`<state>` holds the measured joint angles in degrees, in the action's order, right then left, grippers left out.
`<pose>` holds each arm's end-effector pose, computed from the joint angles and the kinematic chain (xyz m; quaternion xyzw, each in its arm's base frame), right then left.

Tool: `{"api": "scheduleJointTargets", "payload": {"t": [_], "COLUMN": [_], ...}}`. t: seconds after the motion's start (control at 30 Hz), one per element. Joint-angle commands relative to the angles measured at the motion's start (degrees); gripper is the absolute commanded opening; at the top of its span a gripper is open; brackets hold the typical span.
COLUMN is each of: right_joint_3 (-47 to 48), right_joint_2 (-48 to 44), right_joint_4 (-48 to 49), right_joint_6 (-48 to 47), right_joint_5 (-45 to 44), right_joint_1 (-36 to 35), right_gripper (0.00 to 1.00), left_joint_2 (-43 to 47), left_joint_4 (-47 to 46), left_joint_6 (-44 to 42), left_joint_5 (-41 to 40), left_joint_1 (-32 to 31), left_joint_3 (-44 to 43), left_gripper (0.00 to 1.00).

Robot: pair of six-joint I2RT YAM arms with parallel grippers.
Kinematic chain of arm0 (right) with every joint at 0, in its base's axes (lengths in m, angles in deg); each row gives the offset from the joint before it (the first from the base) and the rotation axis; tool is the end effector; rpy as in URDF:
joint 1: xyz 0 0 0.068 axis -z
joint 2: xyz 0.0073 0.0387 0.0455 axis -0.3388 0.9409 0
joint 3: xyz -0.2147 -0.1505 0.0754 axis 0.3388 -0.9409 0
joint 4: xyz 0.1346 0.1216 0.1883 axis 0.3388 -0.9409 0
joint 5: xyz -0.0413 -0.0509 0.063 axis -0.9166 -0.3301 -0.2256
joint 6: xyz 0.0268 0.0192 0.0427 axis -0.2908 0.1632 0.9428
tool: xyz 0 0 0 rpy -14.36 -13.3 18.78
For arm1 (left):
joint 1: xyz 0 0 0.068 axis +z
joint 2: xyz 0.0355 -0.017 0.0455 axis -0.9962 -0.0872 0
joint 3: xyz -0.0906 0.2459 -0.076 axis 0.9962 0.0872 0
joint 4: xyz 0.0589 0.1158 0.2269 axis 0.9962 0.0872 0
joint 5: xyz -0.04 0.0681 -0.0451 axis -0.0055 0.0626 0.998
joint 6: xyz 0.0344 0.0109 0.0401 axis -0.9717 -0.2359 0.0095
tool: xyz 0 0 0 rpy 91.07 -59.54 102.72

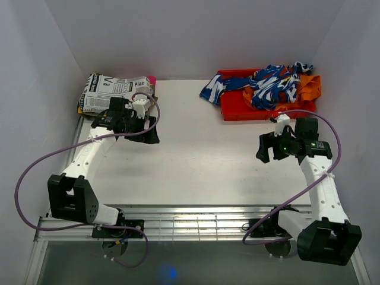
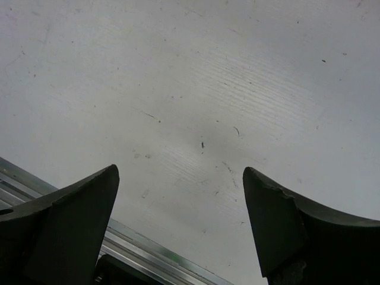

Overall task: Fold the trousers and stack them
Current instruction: Grab the trousers from the pile

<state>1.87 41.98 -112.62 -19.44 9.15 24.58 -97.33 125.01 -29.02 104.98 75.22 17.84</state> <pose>0.2014 -0.0024 0.2933 -0.1956 0.9004 0.1148 0.3713 0.2813 -0.0630 0.2882 0.1558 0.9263 -0.2145 0.2678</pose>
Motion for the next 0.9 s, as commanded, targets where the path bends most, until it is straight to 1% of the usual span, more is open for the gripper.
{"api": "scheduleJointTargets", "payload": {"t": [0.0, 0.1, 0.13, 0.17, 0.2, 0.23, 0.27, 0.3, 0.33, 0.37, 0.4, 0.47, 0.5, 0.57, 0.6, 0.73, 0.8, 0.87], "right_joint_3": [4.22, 9.74, 11.59, 16.04, 18.70, 21.68, 27.98, 31.00, 34.16, 40.37, 43.39, 49.46, 55.32, 60.89, 65.70, 75.82, 77.34, 77.00], "right_joint_2": [0.67, 3.74, 6.62, 8.48, 12.93, 15.33, 17.87, 20.34, 25.23, 27.80, 32.79, 37.65, 42.20, 46.79, 51.17, 61.04, 64.55, 65.88], "right_joint_4": [-0.27, 2.98, 5.16, 6.14, 6.85, 7.46, 7.82, 8.34, 8.61, 9.31, 9.66, 10.71, 11.15, 12.30, 13.35, 15.29, 17.30, 18.89], "right_joint_6": [-0.45, 2.44, 4.37, 5.52, 6.66, 8.67, 9.91, 11.31, 12.63, 15.00, 15.98, 19.13, 20.02, 22.83, 25.28, 29.16, 29.69, 29.70], "right_joint_5": [0.07, -2.38, -4.39, -5.46, -6.25, -6.43, -6.61, -6.70, -6.87, -6.96, -7.22, -7.93, -8.28, -9.24, -9.94, -13.01, -14.34, -16.62], "right_joint_1": [0.15, 0.15, 0.15, 0.23, 0.41, 0.67, 1.02, 1.81, 2.16, 2.60, 2.69, 2.87, 2.87, 2.87, 2.96, 2.96, 2.96, 3.05], "right_gripper": [0.90, 0.90, 0.90, 0.90, 0.90, 0.90, 0.90, 0.90, 0.90, 0.90, 0.90, 0.90, 0.90, 0.90, 0.90, 0.90, 0.90, 0.90], "left_joint_2": [3.25, 4.83, 5.27, 5.62, 5.45, 4.93, 4.31, 2.92, 2.29, 1.94, 1.67, 1.58, 1.41, 1.23, 1.06, 0.53, 0.62, 0.62], "left_joint_4": [0.83, 1.36, 1.10, 0.92, 1.01, 1.79, 2.32, 2.85, 3.73, 3.82, 3.91, 3.56, 3.56, 4.08, 4.35, 6.54, 7.16, 7.60], "left_joint_6": [-0.24, -0.86, -0.51, -0.07, 0.19, 0.37, 0.98, 1.51, 1.52, 3.87, 4.50, 5.38, 5.47, 5.38, 5.38, 4.94, 4.86, 4.68], "left_joint_5": [-0.77, -0.53, -0.52, -0.96, -1.22, -1.57, -1.84, -2.28, -2.45, -2.46, -2.46, -2.46, -2.54, -3.68, -4.12, -4.22, -4.65, -5.18], "left_joint_1": [-0.06, 0.03, 0.11, 0.03, 0.11, 0.11, 0.11, 0.11, 0.03, 0.20, 0.20, 0.11, 0.29, 0.64, 0.81, 1.87, 2.13, 2.31], "left_joint_3": [-2.56, -4.67, -5.81, -6.60, -7.39, -8.27, -10.45, -11.69, -12.84, -14.50, -14.95, -15.48, -15.83, -16.01, -16.36, -17.42, -17.59, -17.60], "left_gripper": [0.98, 0.98, 0.98, 0.98, 0.98, 0.98, 0.98, 0.98, 0.98, 0.98, 0.98, 0.98, 0.98, 0.98, 0.98, 0.98, 0.98, 0.98]}}
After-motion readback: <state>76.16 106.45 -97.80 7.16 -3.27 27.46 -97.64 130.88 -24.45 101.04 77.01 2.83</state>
